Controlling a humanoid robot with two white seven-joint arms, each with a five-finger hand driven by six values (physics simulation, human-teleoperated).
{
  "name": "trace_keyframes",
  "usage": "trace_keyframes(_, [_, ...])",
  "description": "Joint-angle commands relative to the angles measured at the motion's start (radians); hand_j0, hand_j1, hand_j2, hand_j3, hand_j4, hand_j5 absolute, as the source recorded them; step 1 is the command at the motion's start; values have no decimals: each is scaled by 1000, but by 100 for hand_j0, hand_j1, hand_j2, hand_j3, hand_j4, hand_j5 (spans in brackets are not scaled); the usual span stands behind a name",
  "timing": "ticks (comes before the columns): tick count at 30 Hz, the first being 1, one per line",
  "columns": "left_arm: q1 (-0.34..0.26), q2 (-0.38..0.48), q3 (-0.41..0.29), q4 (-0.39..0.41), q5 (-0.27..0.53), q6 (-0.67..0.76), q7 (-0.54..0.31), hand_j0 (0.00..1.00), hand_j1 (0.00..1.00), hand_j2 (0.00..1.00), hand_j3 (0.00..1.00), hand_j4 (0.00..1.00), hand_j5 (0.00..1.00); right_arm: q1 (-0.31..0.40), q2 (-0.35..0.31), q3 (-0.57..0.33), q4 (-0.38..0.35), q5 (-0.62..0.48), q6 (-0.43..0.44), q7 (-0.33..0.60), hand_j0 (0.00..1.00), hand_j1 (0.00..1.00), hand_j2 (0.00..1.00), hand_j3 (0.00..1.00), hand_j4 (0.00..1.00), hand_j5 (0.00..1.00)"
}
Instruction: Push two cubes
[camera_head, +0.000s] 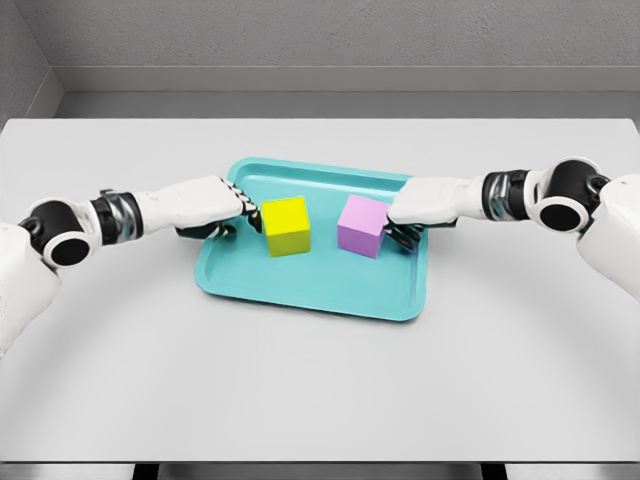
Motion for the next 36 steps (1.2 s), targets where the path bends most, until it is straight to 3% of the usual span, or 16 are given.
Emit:
trace_keyframes(1, [0, -19, 1, 33, 6, 2, -4, 58, 58, 58, 58, 58, 58, 0, 4, -1, 0, -4, 2, 0, 13, 13, 13, 13, 13, 13])
trace_keyframes(7, [-20, -31, 1, 35, 7, 2, -2, 58, 58, 58, 58, 58, 58, -6, 10, 7, 6, -4, 2, 0, 13, 13, 13, 13, 13, 13])
trace_keyframes(9, [-35, -35, 1, 90, 9, 2, -2, 58, 58, 58, 58, 58, 58, -11, 11, 10, 9, -4, 2, 0, 13, 13, 13, 13, 13, 13])
trace_keyframes(17, [-44, -64, 1, 127, 7, 2, -19, 58, 58, 58, 58, 58, 58, -21, 25, 24, 18, -3, 7, 0, 13, 13, 13, 13, 13, 13])
trace_keyframes(20, [-69, -76, 1, 188, 9, 2, -27, 58, 58, 58, 58, 58, 58, -26, 39, 27, 31, -3, 5, 0, 13, 13, 13, 13, 13, 13])
trace_keyframes(29, [-83, -102, 1, 222, 10, 2, -45, 58, 58, 58, 58, 58, 58, -26, 22, 27, 37, -3, 2, 0, 13, 13, 13, 13, 13, 13])
trace_keyframes(36, [-83, -99, 3, 208, 24, 2, -42, 51, 51, 51, 51, 51, 51, -43, 36, 25, 100, -3, 7, 0, 13, 13, 13, 13, 13, 13])
